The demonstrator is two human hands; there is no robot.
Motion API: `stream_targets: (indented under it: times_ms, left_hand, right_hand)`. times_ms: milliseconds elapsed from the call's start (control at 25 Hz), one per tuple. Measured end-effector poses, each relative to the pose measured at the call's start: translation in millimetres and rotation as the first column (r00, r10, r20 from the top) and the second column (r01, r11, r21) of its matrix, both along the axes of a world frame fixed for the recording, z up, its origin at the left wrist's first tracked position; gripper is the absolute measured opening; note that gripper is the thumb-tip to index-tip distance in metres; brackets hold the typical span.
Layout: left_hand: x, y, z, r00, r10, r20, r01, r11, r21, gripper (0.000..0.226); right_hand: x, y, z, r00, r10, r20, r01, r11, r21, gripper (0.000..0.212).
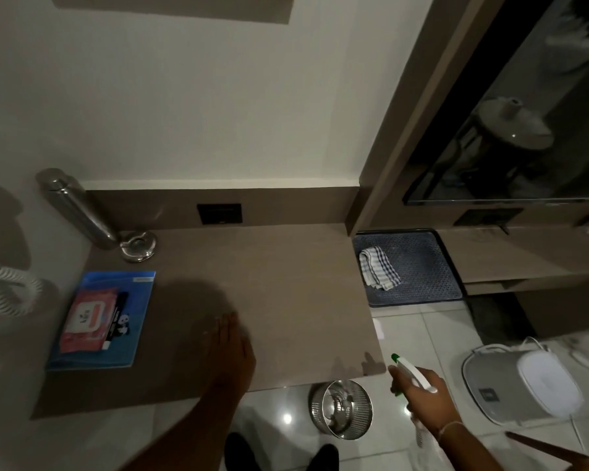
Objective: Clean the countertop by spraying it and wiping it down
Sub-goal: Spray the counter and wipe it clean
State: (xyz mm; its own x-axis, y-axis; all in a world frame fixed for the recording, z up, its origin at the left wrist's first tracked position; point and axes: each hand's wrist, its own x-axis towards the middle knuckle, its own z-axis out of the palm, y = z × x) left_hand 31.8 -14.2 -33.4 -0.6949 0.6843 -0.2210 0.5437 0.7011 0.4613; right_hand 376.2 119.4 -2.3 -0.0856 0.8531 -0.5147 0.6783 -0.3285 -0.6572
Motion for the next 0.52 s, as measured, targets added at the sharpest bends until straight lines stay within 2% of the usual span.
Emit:
stream_targets:
  times_ms: [80,280,520]
  left_hand:
    - [2,4,1,0.999,-0.040,-0.007,0.040,0.999,-0.017,0.062]
    - [-4,8,8,0.997,-0.075,0.013,0.075,0.997,-0.031,0.054]
    - [-11,4,-1,0.994,-0.101,0.035,0.102,0.995,-0.023,0.056]
  right_hand:
    - [-4,2,5,0.998,-0.030,-0.064,0.032,0.999,0.032,0.043]
    - [-36,6,18,0.996,-0.014,-0.083,0.020,0.997,0.080,0.043]
    - [-80,-2,38,0.981,0.129,-0.146,-0.116,0.989,0.092,0.029]
